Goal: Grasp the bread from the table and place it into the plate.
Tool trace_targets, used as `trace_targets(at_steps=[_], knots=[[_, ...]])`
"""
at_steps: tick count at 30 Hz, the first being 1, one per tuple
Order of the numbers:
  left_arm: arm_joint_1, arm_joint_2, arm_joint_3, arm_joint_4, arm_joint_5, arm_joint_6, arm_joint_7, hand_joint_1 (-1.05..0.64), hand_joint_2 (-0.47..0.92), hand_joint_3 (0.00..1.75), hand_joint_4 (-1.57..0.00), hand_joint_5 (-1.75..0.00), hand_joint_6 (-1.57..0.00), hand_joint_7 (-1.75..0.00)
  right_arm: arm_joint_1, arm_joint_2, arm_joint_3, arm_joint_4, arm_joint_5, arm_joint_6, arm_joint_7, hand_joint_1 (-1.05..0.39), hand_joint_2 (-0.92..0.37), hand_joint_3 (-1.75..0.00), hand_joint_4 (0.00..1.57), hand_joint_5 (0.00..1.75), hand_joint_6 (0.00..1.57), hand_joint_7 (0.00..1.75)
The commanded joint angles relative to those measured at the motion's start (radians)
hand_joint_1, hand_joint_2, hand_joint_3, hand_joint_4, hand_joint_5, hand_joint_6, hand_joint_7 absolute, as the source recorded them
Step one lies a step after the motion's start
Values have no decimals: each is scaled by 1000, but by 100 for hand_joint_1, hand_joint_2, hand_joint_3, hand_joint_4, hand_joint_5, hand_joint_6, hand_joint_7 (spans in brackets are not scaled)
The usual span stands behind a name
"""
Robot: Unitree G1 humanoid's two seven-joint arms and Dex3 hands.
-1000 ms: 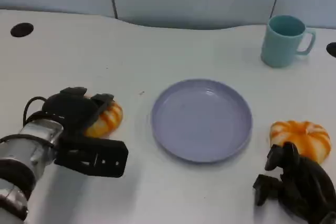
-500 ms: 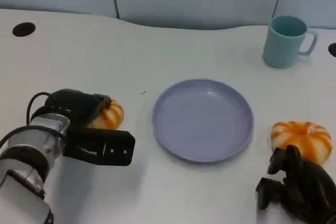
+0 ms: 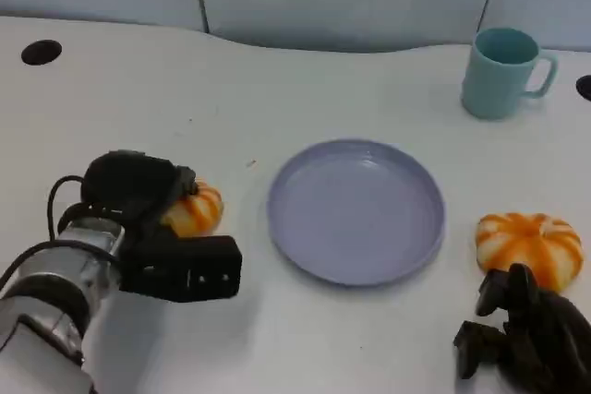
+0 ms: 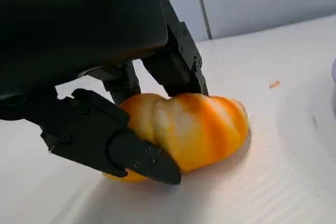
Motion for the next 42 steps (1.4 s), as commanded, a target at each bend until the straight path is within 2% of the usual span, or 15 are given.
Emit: trace_targets(at_steps=[1, 8, 11, 12, 13, 17, 24, 26, 27, 28, 29, 31, 33, 34, 42], knots=[[17, 4, 29, 4, -28, -19, 64, -24, 91, 23, -76, -175, -60, -172, 20, -6, -8, 2, 5, 6, -3, -46, -92, -48, 129, 130, 114, 126], [-18, 3, 86, -11, -74, -66, 137, -22, 92, 27, -74, -175, -52, -175, 16, -3, -7, 7, 8, 8, -4, -45, -92, -49, 130, 130, 116, 127], [-49, 2, 109, -24, -93, -105, 165, -19, 85, 23, -75, -175, -59, -168, 2, -5, -8, 27, 9, 7, 5, -46, -92, -49, 129, 129, 116, 126], [-59, 0, 115, -28, -98, -119, 172, -19, 84, 19, -76, -175, -67, -153, -1, -5, -7, 29, 5, 12, -2, -46, -92, -49, 129, 129, 116, 126], [-63, -2, 119, -29, -99, -127, 175, -17, 84, 15, -78, -175, -71, -150, -3, -4, -6, 29, 2, 15, -9, -46, -92, -48, 129, 129, 116, 126], [-104, -15, 123, -38, -96, -177, 171, -18, 86, 15, -79, -175, -65, -167, -22, -1, -4, 49, -5, 11, -19, -44, -92, -51, 130, 130, 115, 127], [-139, -29, 113, -51, -88, -243, 166, -18, 88, 19, -81, -175, -64, -170, -35, 0, -10, 62, 5, 18, -21, -44, -92, -49, 131, 130, 116, 127], [-155, -37, 105, -63, -84, -289, 158, -16, 64, 76, -87, -175, -67, -174, -38, -1, -12, 66, 10, 21, -15, -45, -92, -48, 131, 129, 116, 128], [-159, -39, 104, -64, -83, -300, 157, -16, 59, 85, -88, -175, -68, -174, -39, -2, -12, 67, 11, 22, -14, -46, -92, -48, 131, 129, 117, 128], [-163, -48, 100, -66, -81, -317, 146, -15, 57, 90, -88, -175, -68, -174, -40, -4, -11, 69, 5, 20, -14, -46, -92, -48, 131, 129, 117, 128], [-168, -59, 95, -67, -80, -339, 130, -18, 57, 86, -88, -175, -72, -141, -39, -6, -8, 64, 0, 23, -19, -45, -92, -49, 131, 129, 116, 127], [-176, -75, 89, -67, -81, -371, 93, -19, 60, 83, -88, -175, -69, -144, -34, -8, -3, 51, -5, 33, -27, -45, -92, -50, 131, 130, 116, 127], [-189, -88, 90, -60, -96, -394, -3, -19, 57, 100, -85, -175, -68, -168, -26, -7, 1, 38, -3, 36, -24, -43, -92, -54, 126, 134, 112, 132], [-192, -91, 92, -59, -101, -400, -32, -19, 56, 104, -84, -175, -68, -171, -24, -7, 2, 35, -2, 36, -22, -43, -92, -55, 125, 135, 111, 134], [-208, -126, 96, -56, -130, -407, -240, -27, 56, 111, -88, -175, -74, -175, -11, -3, 4, 30, 2, 19, -5, -43, -92, -50, 125, 133, 112, 128]])
